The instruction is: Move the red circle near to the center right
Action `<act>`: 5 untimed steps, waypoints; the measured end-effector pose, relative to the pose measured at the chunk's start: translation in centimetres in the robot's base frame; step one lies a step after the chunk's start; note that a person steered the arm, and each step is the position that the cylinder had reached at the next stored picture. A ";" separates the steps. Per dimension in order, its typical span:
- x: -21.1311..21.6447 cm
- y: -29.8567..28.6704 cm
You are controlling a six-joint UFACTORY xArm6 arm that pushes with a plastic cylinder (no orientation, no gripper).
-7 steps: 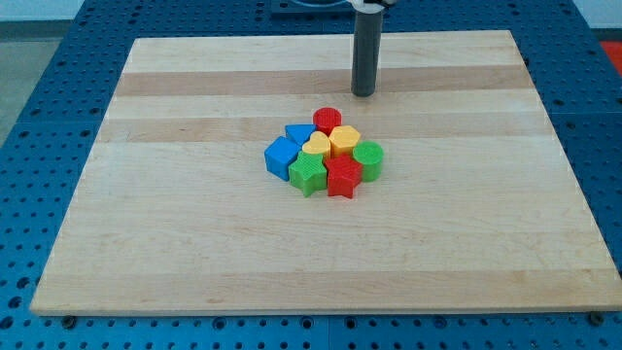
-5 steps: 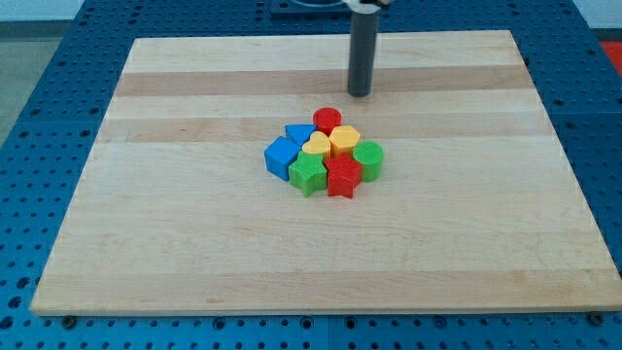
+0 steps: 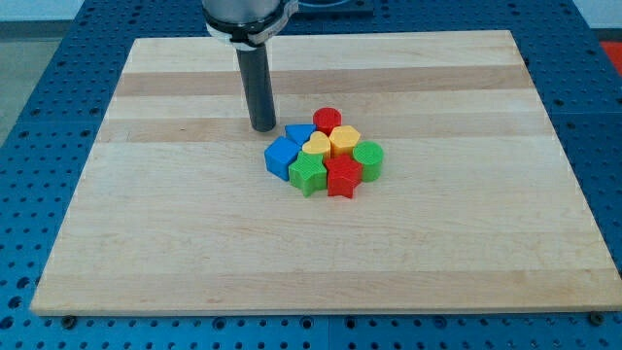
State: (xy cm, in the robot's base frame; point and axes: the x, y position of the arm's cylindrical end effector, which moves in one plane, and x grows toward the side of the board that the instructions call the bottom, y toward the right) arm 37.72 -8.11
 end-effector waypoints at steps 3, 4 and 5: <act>1.9 7.6; 2.3 7.6; 2.6 7.7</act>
State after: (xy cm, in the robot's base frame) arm 40.27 -0.45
